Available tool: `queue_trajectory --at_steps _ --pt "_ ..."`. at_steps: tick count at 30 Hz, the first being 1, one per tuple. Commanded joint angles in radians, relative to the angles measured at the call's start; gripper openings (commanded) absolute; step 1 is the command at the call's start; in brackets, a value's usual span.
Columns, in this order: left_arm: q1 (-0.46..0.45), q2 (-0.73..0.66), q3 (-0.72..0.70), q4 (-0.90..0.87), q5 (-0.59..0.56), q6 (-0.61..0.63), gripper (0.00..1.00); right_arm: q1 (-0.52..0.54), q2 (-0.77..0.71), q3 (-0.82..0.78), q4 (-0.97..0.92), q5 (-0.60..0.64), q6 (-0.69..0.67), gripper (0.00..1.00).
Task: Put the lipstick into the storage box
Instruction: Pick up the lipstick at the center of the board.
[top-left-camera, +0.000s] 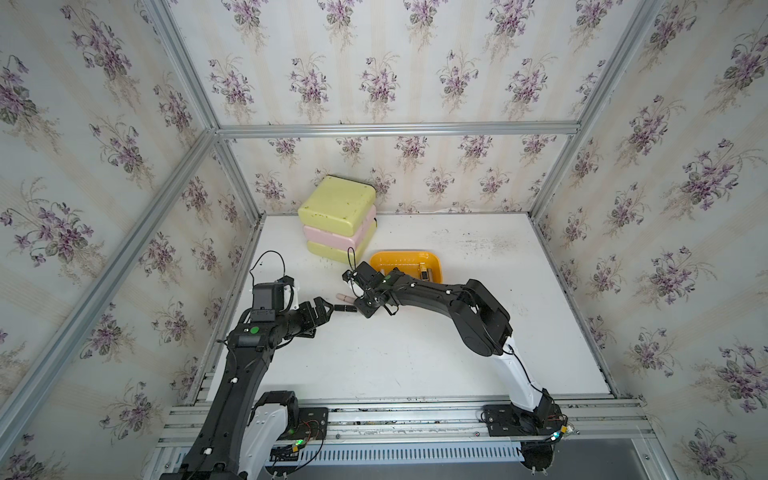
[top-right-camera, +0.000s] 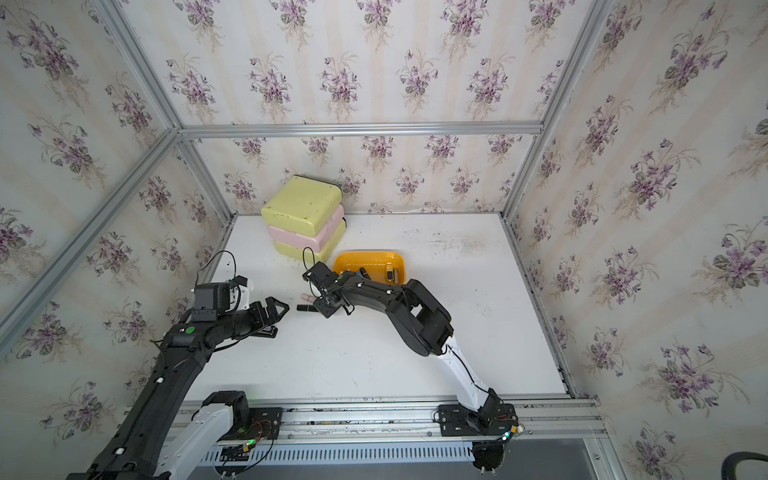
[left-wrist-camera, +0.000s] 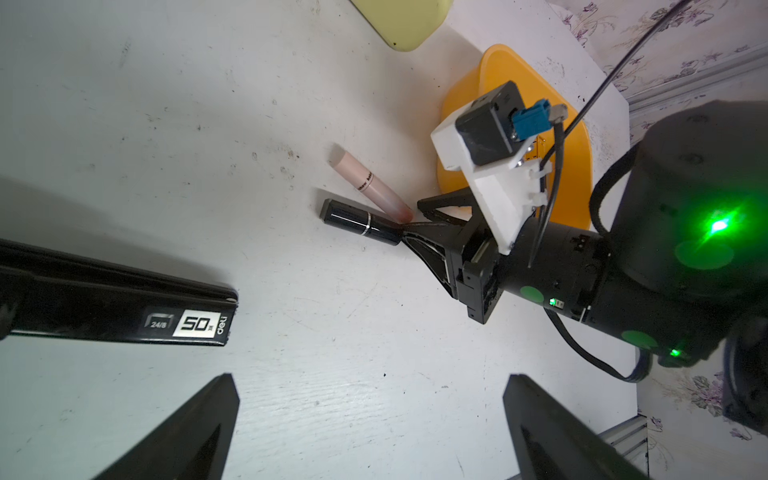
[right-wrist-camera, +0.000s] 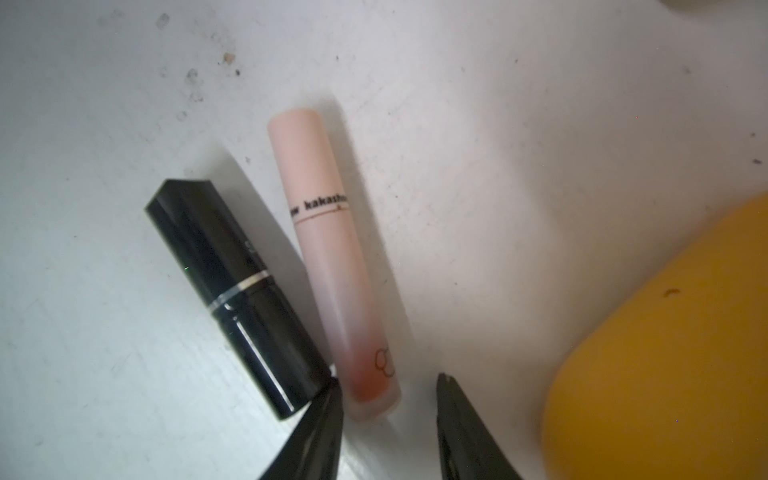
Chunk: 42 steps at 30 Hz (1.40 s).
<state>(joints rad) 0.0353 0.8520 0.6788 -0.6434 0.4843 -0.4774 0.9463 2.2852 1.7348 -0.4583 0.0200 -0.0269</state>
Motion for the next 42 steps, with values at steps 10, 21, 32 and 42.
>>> queue_trajectory --at_steps 10,21,32,42 --pt "0.014 0.006 -0.002 0.026 0.026 0.019 1.00 -0.003 0.032 0.032 -0.046 -0.022 -0.069 0.41" --pt "0.021 0.010 -0.010 0.027 0.030 0.018 1.00 -0.020 0.060 0.080 -0.054 -0.050 -0.087 0.40" --pt "0.025 0.014 -0.004 0.024 0.034 0.017 1.00 -0.024 0.093 0.117 -0.051 -0.066 -0.087 0.36" --pt "0.026 0.026 0.001 0.025 0.038 0.016 1.00 -0.030 0.111 0.135 -0.057 -0.086 -0.081 0.24"
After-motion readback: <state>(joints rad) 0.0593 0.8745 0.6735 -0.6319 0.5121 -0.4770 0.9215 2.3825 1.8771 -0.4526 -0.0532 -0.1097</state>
